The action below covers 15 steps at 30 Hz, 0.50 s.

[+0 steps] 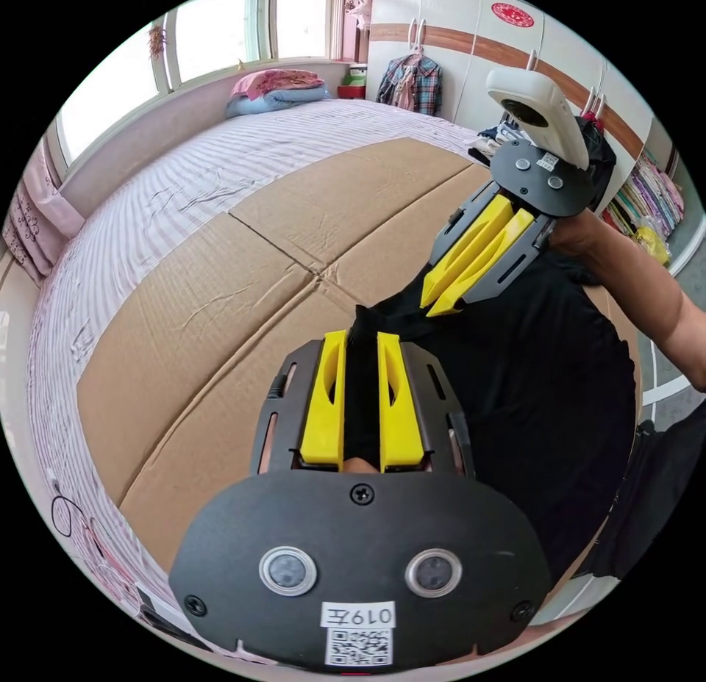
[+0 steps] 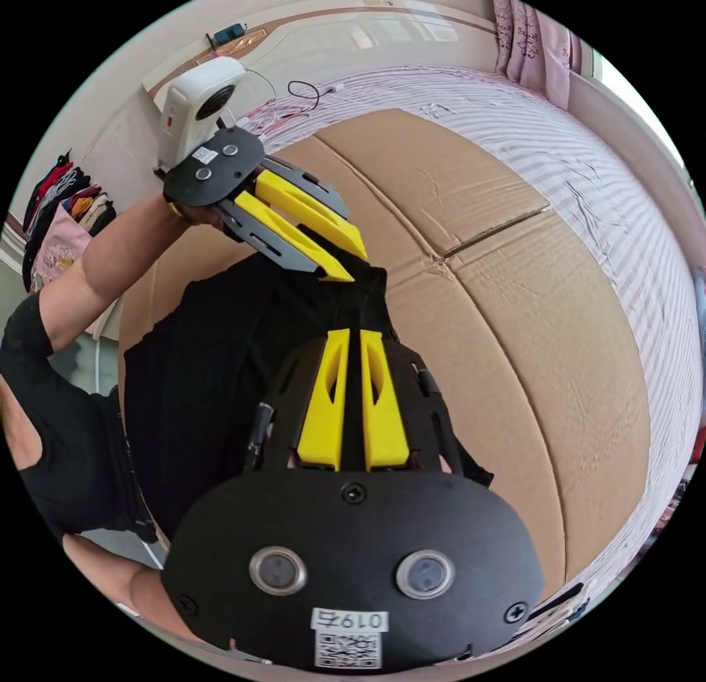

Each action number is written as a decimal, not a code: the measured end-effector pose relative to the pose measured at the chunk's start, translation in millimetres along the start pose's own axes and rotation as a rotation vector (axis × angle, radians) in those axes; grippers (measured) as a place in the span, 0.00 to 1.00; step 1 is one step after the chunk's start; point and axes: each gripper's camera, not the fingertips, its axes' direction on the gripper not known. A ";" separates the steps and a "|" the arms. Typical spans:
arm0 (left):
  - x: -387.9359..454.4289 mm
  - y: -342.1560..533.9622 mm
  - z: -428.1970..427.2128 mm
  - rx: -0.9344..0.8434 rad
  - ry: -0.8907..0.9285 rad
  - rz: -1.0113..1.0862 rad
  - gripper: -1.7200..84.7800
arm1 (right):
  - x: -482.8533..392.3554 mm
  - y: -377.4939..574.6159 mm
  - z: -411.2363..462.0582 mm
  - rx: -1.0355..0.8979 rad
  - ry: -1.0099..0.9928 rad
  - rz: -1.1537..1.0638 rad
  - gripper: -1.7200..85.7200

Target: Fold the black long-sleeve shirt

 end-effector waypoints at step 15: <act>-25.3 -48.5 -21.3 -0.018 -0.082 -0.013 0.04 | 60.5 -2.2 5.4 0.019 0.023 0.024 0.03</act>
